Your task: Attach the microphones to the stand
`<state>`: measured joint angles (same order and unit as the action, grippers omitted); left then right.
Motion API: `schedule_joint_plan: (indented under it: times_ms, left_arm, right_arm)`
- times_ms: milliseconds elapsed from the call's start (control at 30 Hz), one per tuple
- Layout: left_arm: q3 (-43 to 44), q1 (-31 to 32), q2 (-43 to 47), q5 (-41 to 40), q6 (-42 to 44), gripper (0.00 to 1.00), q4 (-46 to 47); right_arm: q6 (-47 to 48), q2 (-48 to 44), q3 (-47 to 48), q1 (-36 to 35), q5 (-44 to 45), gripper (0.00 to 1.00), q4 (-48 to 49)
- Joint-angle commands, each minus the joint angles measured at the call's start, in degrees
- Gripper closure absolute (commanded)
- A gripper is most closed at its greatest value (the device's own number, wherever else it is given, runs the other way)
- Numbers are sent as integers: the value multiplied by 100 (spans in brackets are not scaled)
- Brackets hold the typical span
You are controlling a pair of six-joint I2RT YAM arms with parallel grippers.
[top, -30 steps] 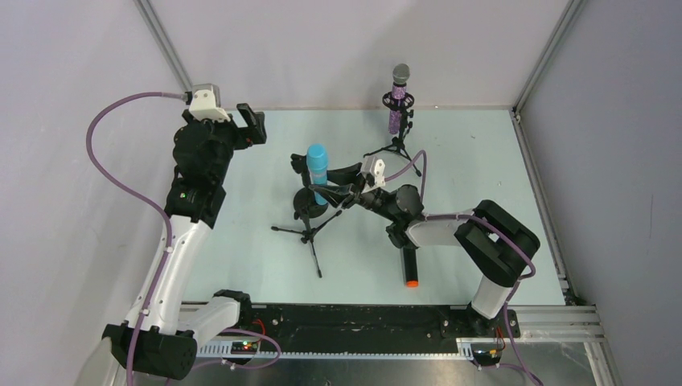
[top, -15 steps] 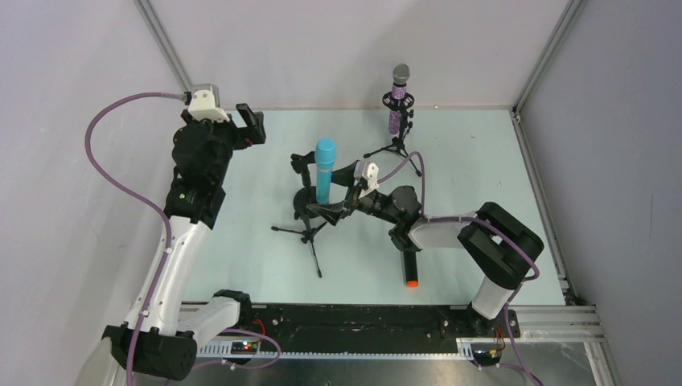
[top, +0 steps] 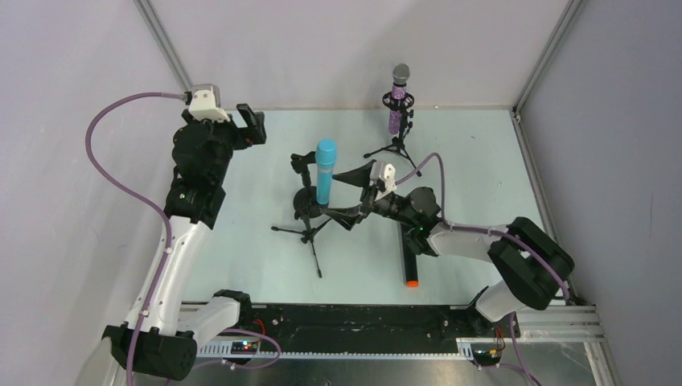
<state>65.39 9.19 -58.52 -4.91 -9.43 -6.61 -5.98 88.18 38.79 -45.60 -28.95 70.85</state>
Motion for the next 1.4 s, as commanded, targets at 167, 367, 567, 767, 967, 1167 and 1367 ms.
schedule_joint_plan:
  times_ms: [167,367,567,767,967,1167,1367]
  left_arm:
    - [302,-20,-20,128,-24,2,177]
    - [-305,-21,374,391,-347,2,57]
    - [-1172,-22,1112,626,-614,2,-357]
    - [-1455,-22,1623,1014,-481,2,-1529]
    - [-1228,-20,1492,1013,90,2,-2707]
    - [-900,-9,1041,1334,477,2,-3332]
    - [-916,109,931,1584,890,2,-3388]
  right_arm:
    - [313,-1642,-250,376,304,1,-2178]
    - [800,-2450,-249,502,896,1,-3997]
    - [846,-2741,-251,629,1021,1,-4796]
    - [822,-2758,-249,660,1002,1,-5065]
    - [623,-2595,-249,711,950,1,-5085]
    - [370,-2405,-249,756,877,1,-4952]
    - [396,-2401,-249,821,924,1,-5072]
